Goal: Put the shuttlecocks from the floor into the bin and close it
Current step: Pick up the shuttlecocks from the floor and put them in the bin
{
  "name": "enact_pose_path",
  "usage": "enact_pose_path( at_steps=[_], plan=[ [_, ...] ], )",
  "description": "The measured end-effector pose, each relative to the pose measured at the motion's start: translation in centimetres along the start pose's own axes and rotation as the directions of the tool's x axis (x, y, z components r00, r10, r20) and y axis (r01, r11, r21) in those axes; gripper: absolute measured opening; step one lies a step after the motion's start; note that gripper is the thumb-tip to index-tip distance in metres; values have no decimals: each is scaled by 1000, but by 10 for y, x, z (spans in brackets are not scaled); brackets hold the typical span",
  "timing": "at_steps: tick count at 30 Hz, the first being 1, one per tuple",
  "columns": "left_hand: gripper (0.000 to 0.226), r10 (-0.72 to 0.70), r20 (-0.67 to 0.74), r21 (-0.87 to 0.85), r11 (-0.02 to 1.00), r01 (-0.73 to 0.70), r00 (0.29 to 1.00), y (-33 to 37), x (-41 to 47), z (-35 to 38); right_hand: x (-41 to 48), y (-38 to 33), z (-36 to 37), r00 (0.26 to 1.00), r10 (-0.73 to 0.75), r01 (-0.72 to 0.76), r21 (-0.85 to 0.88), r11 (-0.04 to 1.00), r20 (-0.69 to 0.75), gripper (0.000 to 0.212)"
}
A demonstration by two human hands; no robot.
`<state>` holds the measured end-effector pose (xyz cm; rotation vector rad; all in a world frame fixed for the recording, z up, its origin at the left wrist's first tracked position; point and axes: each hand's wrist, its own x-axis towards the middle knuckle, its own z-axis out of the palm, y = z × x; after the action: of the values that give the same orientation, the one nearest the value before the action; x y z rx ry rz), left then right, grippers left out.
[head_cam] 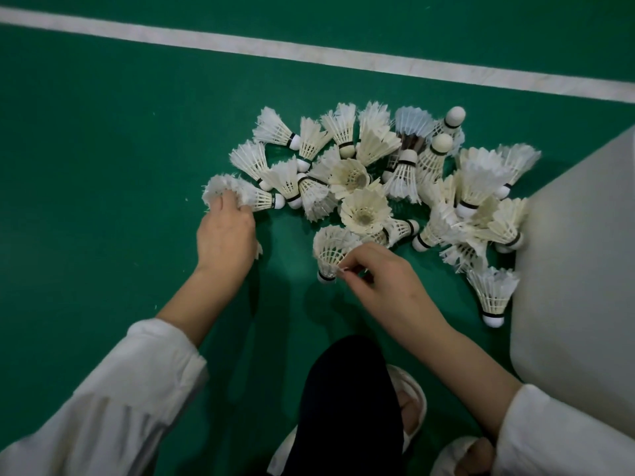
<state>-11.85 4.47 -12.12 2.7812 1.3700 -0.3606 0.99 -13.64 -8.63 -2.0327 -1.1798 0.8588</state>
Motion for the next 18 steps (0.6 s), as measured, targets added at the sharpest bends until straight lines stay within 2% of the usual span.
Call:
enact_pose_path(
  at_steps=[2,6,9,11,13,15,18],
  plan=[
    [23,9,-9,-45,999,-10,1000,-5,-5,1,1,2,-2,1000,9,-9,1,1000,-13,5],
    [39,24,-6,-156,987,-24,1000,-19,-21,-3,1,4,-7,999,21,-21,-4,1000,-29,5],
    [54,4,-7,-88,996,-5,1000,-32,-36,-6,-1,5,-7,999,15,-15,-4,1000,-39,4],
    [70,3,91,13,1000,-4,996,-36,-42,0,-3,5,-6,999,17,-17,1,1000,-37,4],
    [74,-6,149,60,998,-3,989,-35,-45,13,-5,5,-5,999,24,-23,11,1000,-31,4],
    [60,-18,128,22,1000,15,992,-30,-43,23,-6,5,-4,999,23,-22,19,1000,-27,4],
    [21,-4,64,1,1000,4,998,-22,-39,21,-8,5,-4,1000,10,-9,17,1000,-20,5]
  ],
)
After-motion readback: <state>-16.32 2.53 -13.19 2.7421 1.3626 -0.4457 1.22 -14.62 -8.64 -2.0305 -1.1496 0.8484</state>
